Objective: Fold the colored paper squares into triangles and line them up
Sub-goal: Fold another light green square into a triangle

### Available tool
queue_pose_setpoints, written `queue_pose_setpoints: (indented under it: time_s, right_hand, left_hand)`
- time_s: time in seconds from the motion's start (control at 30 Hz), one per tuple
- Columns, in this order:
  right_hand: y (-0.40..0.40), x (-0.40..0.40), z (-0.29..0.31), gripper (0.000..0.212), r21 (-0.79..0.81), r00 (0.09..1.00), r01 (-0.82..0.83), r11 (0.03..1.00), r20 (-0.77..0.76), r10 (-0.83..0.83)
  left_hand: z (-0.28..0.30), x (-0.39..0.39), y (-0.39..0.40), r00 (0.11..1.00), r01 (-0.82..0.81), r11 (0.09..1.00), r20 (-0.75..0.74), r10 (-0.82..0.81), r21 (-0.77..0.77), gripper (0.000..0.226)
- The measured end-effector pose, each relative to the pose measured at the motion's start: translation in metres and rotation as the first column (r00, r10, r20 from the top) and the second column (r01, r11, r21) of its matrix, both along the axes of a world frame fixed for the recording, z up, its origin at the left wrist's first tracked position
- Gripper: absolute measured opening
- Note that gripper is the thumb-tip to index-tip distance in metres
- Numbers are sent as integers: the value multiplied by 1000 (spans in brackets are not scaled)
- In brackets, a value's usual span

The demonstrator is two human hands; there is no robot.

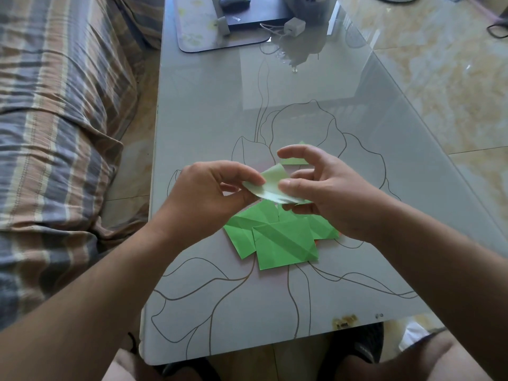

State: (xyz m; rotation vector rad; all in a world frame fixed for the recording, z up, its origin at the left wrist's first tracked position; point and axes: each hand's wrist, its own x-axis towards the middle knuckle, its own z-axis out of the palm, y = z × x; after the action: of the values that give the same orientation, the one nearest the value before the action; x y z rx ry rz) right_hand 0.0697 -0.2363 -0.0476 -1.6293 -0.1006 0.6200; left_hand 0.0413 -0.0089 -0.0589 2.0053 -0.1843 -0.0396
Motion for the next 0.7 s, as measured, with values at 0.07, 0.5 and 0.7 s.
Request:
queue_pose_setpoints:
  time_s: [0.07, 0.5, 0.7]
  right_hand:
    - [-2, 2, 0, 46, 49, 999, 35, 998, 18, -36]
    - [5, 0, -9, 25, 67, 969, 149, 987, 190, -159]
    - [4, 0, -12, 10, 39, 927, 190, 981, 322, -193]
  left_hand:
    - [-2, 1, 1, 998, -69, 997, -4, 69, -32, 23]
    - [-2, -6, -24, 938, -315, 833, -283, 200, -456, 21]
    - [-1, -10, -28, 897, -379, 762, -412, 162, -525, 26]
